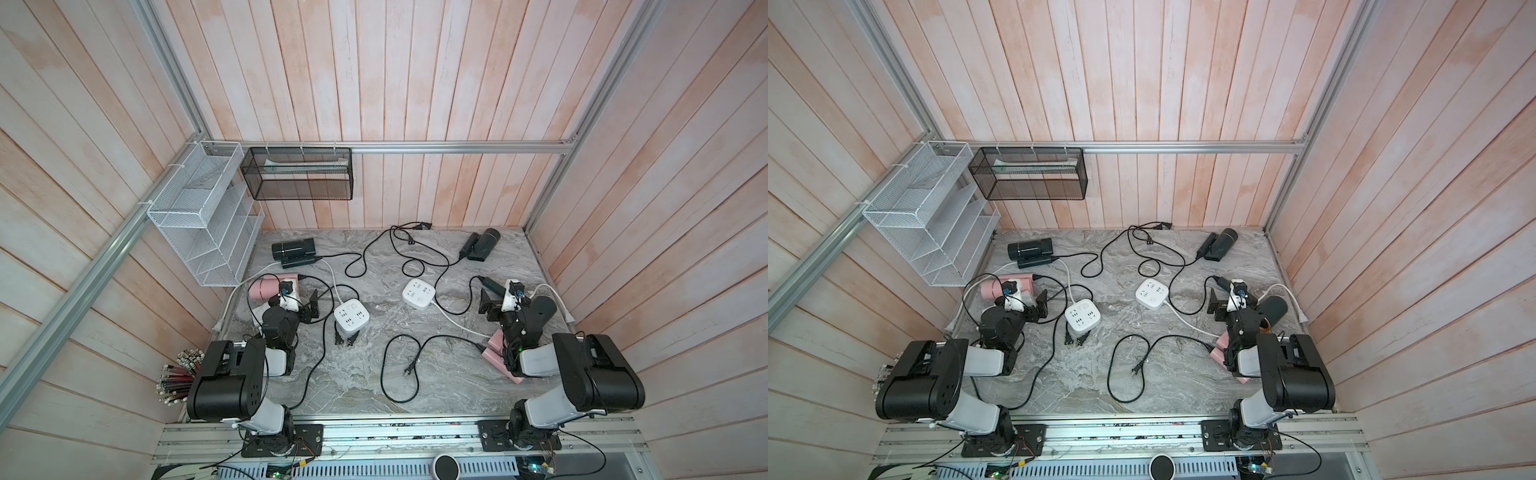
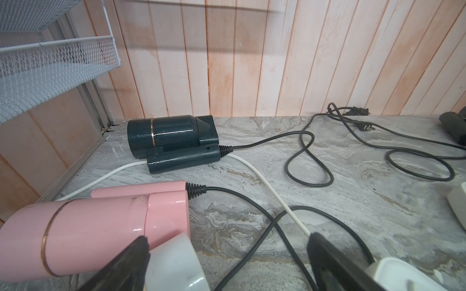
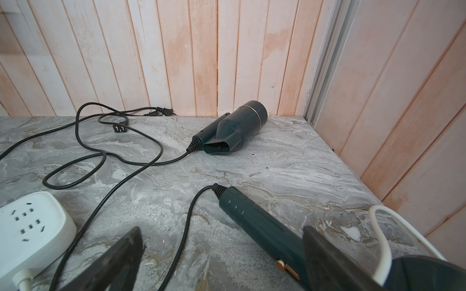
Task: Charge the blow dryers
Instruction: Move the socket to the center of the board.
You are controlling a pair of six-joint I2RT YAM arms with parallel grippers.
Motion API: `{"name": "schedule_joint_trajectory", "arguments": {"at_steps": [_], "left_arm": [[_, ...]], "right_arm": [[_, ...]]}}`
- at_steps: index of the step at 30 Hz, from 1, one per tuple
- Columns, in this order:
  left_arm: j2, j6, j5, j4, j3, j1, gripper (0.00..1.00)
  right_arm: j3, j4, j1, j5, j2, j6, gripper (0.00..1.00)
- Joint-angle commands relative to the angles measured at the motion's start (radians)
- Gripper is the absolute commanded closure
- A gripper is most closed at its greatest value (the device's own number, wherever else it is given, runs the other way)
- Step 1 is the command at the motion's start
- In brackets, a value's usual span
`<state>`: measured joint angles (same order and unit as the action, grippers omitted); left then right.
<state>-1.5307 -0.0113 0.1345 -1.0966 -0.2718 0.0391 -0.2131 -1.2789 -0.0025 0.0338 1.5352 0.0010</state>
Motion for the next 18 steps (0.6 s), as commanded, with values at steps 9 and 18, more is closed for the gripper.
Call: {"name": "schedule_joint_trajectory", "arguments": {"at_steps": [9, 18], "left_arm": [[-0.002, 0.001, 0.023, -0.023, -0.005, 0.004, 0.00], [0.118, 0.004, 0.020, 0.100, -0.013, 0.002, 0.00]], "right_arm": [[-0.008, 0.004, 0.004, -0.075, -0.012, 0.043, 0.01], [-0.012, 0.051, 0.004, -0.087, -0.070, 0.043, 0.01]]}}
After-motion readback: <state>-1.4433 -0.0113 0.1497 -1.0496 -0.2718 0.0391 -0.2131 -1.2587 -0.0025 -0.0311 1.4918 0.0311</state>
